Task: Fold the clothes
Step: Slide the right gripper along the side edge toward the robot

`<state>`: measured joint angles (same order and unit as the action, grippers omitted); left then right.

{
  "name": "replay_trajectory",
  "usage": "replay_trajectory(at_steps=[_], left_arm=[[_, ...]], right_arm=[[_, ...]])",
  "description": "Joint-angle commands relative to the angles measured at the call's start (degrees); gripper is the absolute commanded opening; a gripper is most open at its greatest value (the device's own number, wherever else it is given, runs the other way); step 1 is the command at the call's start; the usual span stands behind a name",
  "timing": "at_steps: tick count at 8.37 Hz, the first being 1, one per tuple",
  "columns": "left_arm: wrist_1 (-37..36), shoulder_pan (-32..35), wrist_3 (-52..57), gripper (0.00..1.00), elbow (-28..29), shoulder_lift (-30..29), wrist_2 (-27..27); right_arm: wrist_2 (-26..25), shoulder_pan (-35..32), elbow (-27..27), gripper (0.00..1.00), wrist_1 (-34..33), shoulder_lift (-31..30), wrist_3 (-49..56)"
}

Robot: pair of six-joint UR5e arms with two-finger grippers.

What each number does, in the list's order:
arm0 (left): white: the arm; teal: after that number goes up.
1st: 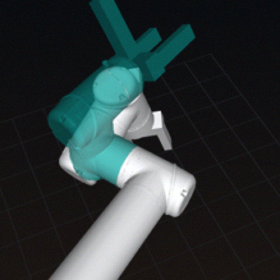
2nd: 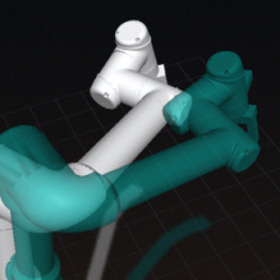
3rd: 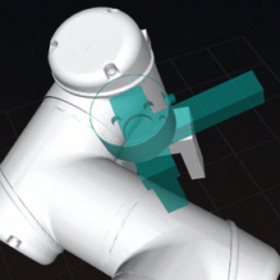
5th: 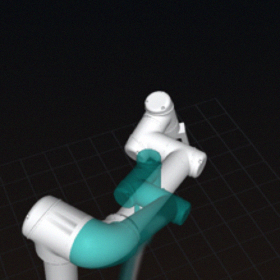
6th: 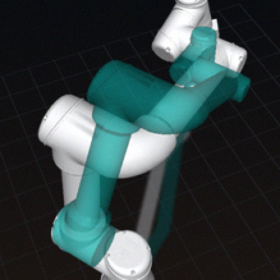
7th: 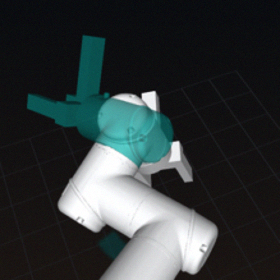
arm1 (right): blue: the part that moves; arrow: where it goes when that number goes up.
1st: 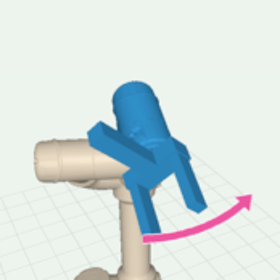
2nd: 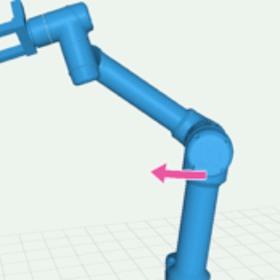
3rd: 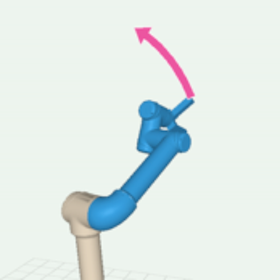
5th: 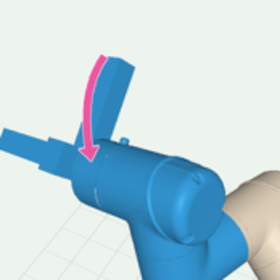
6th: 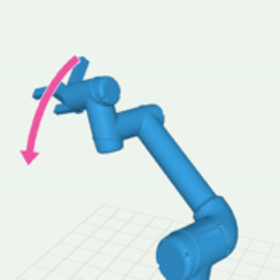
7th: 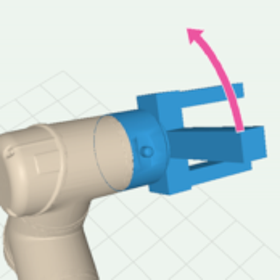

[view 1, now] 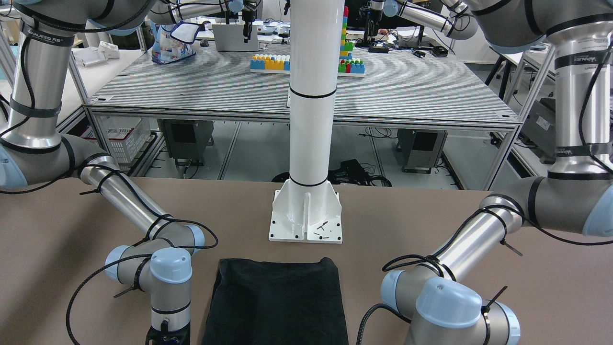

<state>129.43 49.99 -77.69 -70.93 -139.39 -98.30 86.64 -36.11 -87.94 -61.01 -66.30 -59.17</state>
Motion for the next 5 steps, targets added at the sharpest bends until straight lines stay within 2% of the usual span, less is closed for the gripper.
replay_trajectory(at_steps=[1, 4, 5], left_arm=[[0.03, 0.1, -0.09, 1.0, 0.0, 0.0, -0.05], [0.03, 0.19, -0.09, 1.0, 0.0, 0.0, -0.05], [0.03, 0.19, -0.18, 1.0, -0.09, 0.0, -0.05]], right_arm=[[0.19, -0.1, -2.49, 0.94, -0.16, -0.68, 0.64], [5.18, -0.1, -10.64, 0.94, -2.95, -0.94, -0.24], [6.94, -0.1, -14.33, 0.94, -3.23, -1.9, -6.07]])
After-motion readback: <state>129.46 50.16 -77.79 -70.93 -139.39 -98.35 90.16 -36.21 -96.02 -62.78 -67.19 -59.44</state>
